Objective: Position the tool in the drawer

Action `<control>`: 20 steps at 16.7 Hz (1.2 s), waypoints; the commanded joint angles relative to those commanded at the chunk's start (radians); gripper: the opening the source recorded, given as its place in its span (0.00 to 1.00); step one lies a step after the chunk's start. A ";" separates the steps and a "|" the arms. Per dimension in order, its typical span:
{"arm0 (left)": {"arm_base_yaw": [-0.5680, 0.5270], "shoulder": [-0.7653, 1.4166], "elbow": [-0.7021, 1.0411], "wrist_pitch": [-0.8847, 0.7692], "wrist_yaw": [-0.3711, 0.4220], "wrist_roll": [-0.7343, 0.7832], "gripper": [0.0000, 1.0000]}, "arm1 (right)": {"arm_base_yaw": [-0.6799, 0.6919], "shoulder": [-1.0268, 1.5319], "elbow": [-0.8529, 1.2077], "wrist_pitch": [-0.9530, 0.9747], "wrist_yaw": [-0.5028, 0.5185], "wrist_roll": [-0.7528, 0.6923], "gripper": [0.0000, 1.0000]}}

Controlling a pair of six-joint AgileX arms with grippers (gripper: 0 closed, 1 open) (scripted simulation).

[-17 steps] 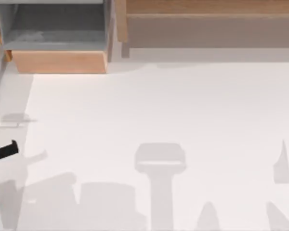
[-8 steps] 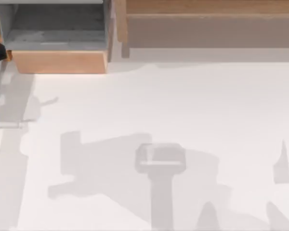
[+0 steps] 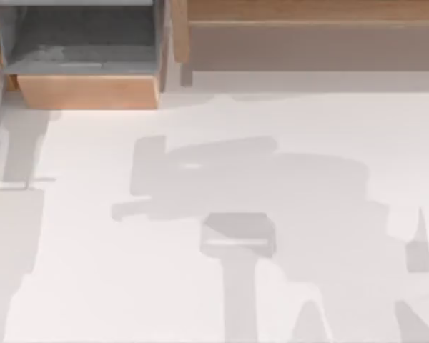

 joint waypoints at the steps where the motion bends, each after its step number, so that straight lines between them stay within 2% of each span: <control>1: 0.008 0.041 0.071 -0.026 0.005 0.019 0.00 | 0.000 0.000 0.000 0.000 0.000 0.000 1.00; 10: 0.113 0.397 0.565 -0.210 -0.011 0.221 0.00 | 0.000 0.000 0.000 0.000 0.000 0.000 1.00; 20: 0.229 0.764 0.832 -0.315 -0.092 0.428 0.00 | 0.000 0.000 0.000 0.000 0.000 0.000 1.00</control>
